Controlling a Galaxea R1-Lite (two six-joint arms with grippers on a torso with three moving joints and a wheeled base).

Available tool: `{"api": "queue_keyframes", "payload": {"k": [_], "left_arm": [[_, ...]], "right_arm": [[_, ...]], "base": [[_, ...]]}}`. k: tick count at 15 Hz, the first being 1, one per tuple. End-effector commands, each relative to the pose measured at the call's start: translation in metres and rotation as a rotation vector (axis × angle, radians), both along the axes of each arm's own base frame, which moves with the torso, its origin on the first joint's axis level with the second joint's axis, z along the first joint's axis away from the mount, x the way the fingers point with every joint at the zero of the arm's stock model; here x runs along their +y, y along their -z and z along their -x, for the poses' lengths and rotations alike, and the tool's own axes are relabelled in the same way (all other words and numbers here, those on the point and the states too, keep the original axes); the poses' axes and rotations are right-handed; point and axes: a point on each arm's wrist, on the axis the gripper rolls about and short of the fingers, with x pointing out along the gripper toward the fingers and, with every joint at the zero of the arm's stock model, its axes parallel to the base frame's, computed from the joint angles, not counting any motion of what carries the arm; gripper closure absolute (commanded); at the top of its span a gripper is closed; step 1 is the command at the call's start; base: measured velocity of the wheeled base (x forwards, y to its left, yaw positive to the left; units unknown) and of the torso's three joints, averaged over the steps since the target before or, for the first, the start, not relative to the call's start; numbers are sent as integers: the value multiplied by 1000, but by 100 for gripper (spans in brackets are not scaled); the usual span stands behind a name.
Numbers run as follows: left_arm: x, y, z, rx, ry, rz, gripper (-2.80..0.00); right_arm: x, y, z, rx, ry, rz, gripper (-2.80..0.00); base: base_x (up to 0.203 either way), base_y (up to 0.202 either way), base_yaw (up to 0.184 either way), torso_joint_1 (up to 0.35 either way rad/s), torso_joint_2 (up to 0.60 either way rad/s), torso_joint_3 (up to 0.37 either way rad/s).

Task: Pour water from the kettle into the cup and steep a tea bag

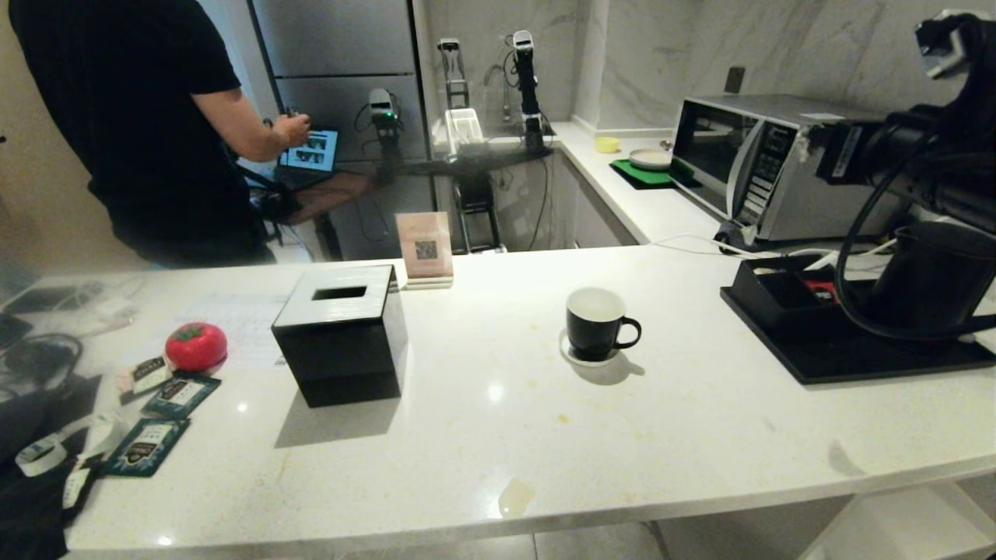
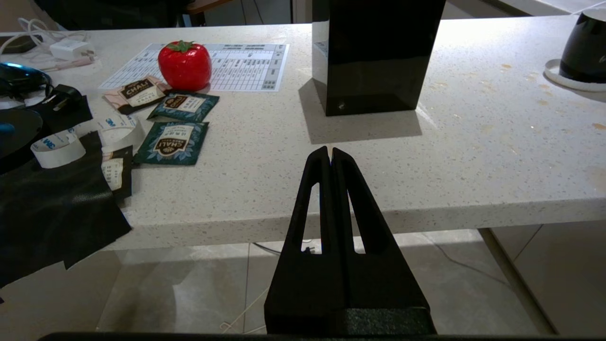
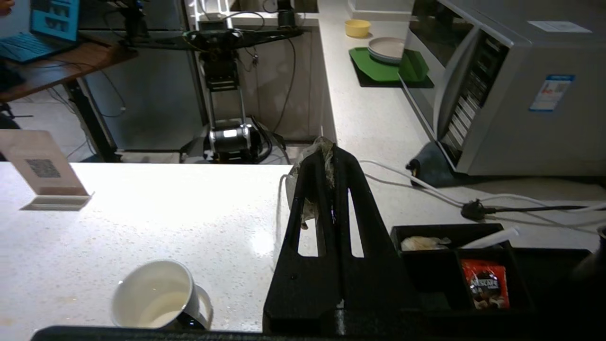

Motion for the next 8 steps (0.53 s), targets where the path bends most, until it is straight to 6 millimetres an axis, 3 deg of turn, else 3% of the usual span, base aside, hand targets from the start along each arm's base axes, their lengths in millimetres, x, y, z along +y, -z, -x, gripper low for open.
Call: {"api": "queue_keyframes", "payload": {"k": [1, 8], "left_arm": [[0, 0, 0, -1, -1, 0, 0], [0, 0, 0, -1, -1, 0, 0]], "right_arm": [[3, -2, 1, -10, -7, -1, 0], [10, -12, 9, -41, -39, -6, 0]], "base": [[0, 0, 0, 0, 0, 0], [0, 0, 0, 0, 0, 0]]}}
